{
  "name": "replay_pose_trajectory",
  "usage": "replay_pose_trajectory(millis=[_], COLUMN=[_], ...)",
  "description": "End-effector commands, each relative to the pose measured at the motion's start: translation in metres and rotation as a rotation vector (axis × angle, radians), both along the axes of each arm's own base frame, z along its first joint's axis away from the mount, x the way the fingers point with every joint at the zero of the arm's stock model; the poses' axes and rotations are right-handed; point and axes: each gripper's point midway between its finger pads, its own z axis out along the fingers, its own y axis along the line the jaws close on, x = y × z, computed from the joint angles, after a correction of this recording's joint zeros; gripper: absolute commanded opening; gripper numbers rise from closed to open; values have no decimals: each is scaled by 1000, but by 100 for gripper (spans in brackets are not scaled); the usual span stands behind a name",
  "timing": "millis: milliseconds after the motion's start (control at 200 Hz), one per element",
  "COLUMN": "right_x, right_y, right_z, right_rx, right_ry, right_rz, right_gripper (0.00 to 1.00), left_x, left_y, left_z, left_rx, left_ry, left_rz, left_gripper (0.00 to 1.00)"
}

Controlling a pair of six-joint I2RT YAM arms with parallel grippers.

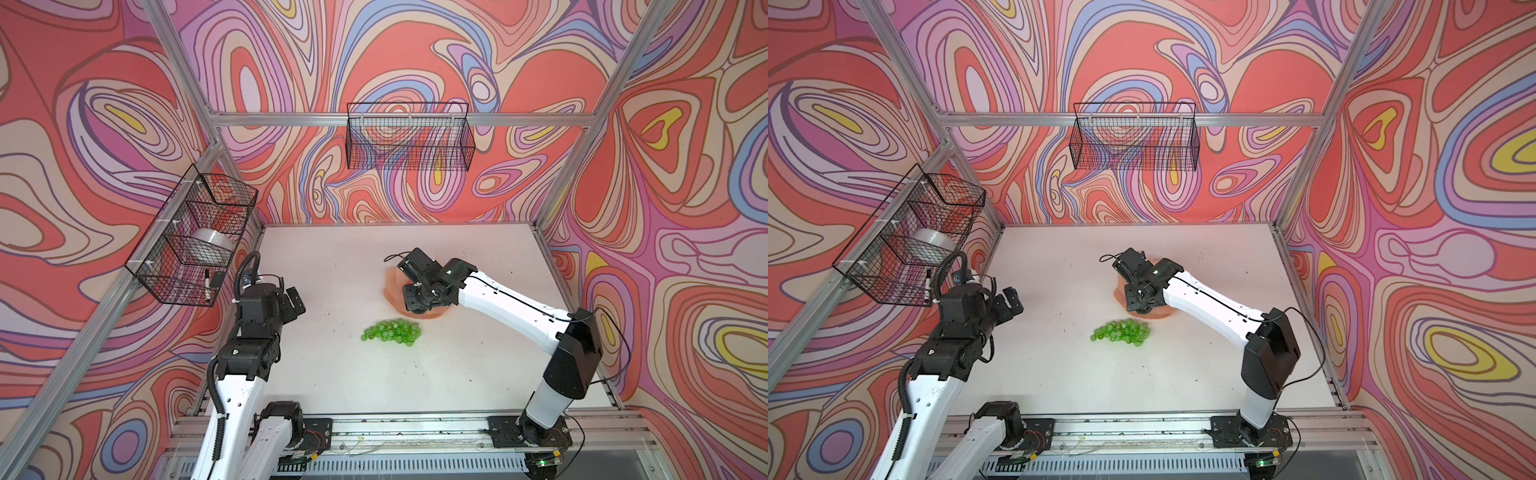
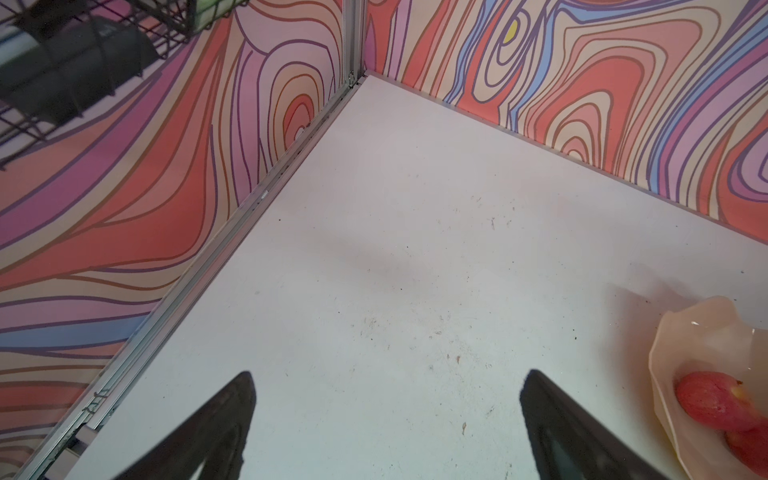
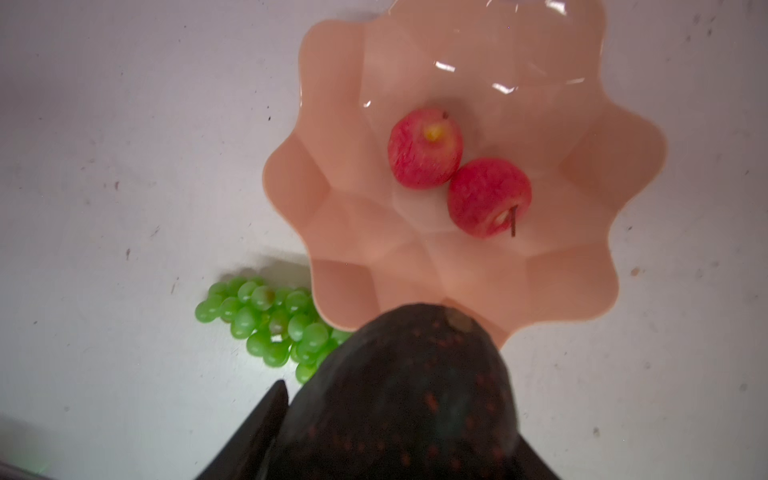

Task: Place and organize the fake fruits in the fruit bowl
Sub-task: 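Carry the avocado into the bowl and release it with the right gripper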

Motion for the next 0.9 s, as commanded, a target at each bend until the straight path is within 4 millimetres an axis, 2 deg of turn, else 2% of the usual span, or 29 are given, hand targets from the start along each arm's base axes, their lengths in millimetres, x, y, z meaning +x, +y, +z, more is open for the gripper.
replay_pose_trajectory(millis=[0, 175, 356, 631, 891], right_x=[22, 40, 53, 62, 59], right_y=[5, 9, 2, -3, 0], right_z=[-32, -58, -76, -92, -99], right_rx=[-157, -228, -279, -286, -283], right_ry=[-24, -13, -30, -26, -10], right_rz=[140, 222, 245, 244, 280], right_gripper=[49, 50, 50, 54, 56], left_x=[-5, -6, -6, -5, -6], left_y=[5, 6, 7, 6, 7], left_z=[-5, -5, -4, -5, -4], left_rx=[0, -1, 2, -6, -8], left_ry=[11, 11, 6, 8, 5], left_rz=[29, 33, 37, 35, 37], left_gripper=[100, 100, 100, 100, 100])
